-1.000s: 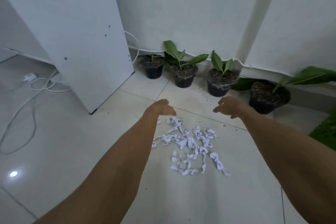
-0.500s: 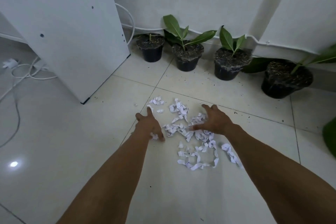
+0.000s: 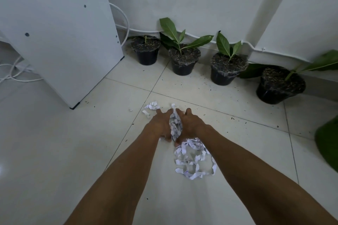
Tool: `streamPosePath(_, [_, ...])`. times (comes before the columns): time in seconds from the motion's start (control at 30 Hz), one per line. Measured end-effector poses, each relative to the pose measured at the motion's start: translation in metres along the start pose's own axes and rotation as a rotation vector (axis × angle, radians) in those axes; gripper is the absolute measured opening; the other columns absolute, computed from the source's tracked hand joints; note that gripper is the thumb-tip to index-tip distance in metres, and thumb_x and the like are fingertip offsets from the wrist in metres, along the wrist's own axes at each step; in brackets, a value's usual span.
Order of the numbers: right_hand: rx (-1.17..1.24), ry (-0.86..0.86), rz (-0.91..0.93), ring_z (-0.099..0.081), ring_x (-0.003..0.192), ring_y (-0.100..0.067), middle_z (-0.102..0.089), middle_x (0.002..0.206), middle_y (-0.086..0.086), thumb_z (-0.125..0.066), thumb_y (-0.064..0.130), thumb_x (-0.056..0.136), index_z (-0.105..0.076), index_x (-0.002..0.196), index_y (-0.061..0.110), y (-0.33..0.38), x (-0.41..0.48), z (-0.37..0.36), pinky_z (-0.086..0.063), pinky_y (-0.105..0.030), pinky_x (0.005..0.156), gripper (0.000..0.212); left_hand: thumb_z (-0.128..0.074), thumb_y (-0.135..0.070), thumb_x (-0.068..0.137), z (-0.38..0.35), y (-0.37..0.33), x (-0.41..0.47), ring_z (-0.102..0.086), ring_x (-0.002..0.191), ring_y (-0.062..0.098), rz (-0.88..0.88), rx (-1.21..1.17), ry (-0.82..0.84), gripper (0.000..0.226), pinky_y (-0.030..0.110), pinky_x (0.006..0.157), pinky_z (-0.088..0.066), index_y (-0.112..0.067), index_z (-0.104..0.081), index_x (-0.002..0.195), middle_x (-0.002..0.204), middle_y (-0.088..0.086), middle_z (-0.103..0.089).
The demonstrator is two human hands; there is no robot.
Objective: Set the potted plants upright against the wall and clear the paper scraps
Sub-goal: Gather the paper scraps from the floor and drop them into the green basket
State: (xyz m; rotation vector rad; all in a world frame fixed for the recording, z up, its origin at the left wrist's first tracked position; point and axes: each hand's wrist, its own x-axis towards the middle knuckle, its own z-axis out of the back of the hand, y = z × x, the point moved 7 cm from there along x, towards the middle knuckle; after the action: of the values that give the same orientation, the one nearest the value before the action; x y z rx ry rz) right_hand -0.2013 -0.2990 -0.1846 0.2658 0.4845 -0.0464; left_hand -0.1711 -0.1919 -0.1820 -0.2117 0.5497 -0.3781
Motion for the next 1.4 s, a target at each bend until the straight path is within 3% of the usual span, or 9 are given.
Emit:
streamPosePath(0.07, [0.038,-0.001,-0.006,-0.049,0.128,-0.033,-0.035,0.14,-0.014,-0.091,0.056,0.049,-0.022,0.152,0.03,0.001,0.002,0.001,-0.046,-0.043,0.108,0.127,-0.079,-0.048,0.073,0.003,-0.01,0.0,-0.041,0.136,0.025,-0.068,0.013,-0.044,0.089,0.039,0.115,-0.03,-0.022,-0.038,0.147,0.148,0.006,-0.042])
streamPosePath(0.17, [0.157,-0.064,0.002,-0.055,0.114,-0.028,-0.05,0.123,-0.012,-0.09,0.046,0.058,-0.05,0.136,0.025,-0.002,-0.001,0.006,-0.049,-0.036,0.099,0.089,-0.083,-0.029,0.07,0.006,-0.01,0.002,-0.061,0.111,0.025,-0.032,-0.118,-0.093,0.054,0.032,0.092,-0.05,-0.013,-0.06,0.117,0.118,0.01,-0.063])
streamPosePath(0.27, [0.204,-0.162,0.013,-0.062,0.101,-0.029,-0.061,0.106,-0.015,-0.082,0.031,0.071,-0.067,0.109,0.012,-0.003,-0.01,0.012,-0.049,-0.031,0.082,0.045,-0.07,-0.015,0.079,0.01,-0.013,-0.004,-0.066,0.097,0.029,-0.026,-0.138,-0.13,0.014,0.03,0.074,-0.049,-0.01,-0.059,0.088,0.103,0.014,-0.068])
streamPosePath(0.37, [0.24,-0.193,0.014,-0.066,0.093,-0.032,-0.068,0.1,-0.018,-0.077,0.021,0.076,-0.07,0.097,0.004,-0.003,-0.013,0.018,-0.05,-0.032,0.077,0.028,-0.065,-0.011,0.082,0.013,-0.02,-0.009,-0.066,0.093,0.031,-0.052,-0.143,-0.143,0.008,0.029,0.068,-0.045,-0.013,-0.058,0.08,0.1,0.016,-0.07])
streamPosePath(0.53, [0.228,-0.269,0.006,-0.066,0.09,-0.028,-0.07,0.097,-0.013,-0.073,0.023,0.078,-0.07,0.093,0.007,-0.009,-0.029,0.034,-0.047,-0.027,0.074,0.022,-0.07,-0.01,0.079,0.03,-0.038,-0.021,-0.068,0.091,0.03,-0.096,-0.184,-0.153,0.013,0.028,0.071,-0.049,-0.002,-0.07,0.089,0.097,0.017,-0.072])
streamPosePath(0.83, [0.194,-0.496,-0.012,-0.065,0.088,-0.03,-0.071,0.094,-0.014,-0.076,0.024,0.076,-0.07,0.093,0.007,-0.045,-0.107,0.141,-0.041,-0.027,0.068,0.024,-0.078,-0.017,0.075,0.121,-0.138,-0.059,-0.068,0.091,0.028,-0.32,-0.084,-0.233,0.018,0.025,0.07,-0.044,-0.007,-0.072,0.089,0.096,0.013,-0.073])
streamPosePath(1.0, [0.171,-0.722,-0.073,-0.069,0.086,-0.03,-0.074,0.094,-0.014,-0.075,0.021,0.076,-0.073,0.094,0.008,-0.108,-0.184,0.224,-0.044,-0.024,0.068,0.022,-0.075,-0.015,0.079,0.174,-0.254,-0.075,-0.069,0.092,0.029,-0.547,-0.042,-0.301,0.017,0.025,0.069,-0.044,-0.007,-0.074,0.094,0.097,0.014,-0.074])
streamPosePath(1.2, [0.073,-0.864,-0.291,-0.063,0.079,-0.031,-0.069,0.086,-0.016,-0.078,0.021,0.077,-0.068,0.087,0.003,-0.221,-0.292,0.3,-0.048,-0.033,0.068,0.023,-0.069,-0.013,0.082,0.193,-0.424,-0.099,-0.065,0.09,0.028,-0.804,-0.088,-0.383,0.01,0.026,0.068,-0.041,-0.009,-0.072,0.091,0.097,0.013,-0.071])
streamPosePath(1.4, [0.075,-1.013,-0.478,-0.063,0.084,-0.033,-0.07,0.093,-0.021,-0.076,0.02,0.078,-0.069,0.09,0.0,-0.342,-0.386,0.34,-0.049,-0.038,0.074,0.024,-0.068,-0.022,0.085,0.192,-0.576,-0.114,-0.065,0.099,0.029,-1.019,-0.159,-0.474,0.022,0.024,0.072,-0.041,-0.008,-0.073,0.102,0.107,0.013,-0.071])
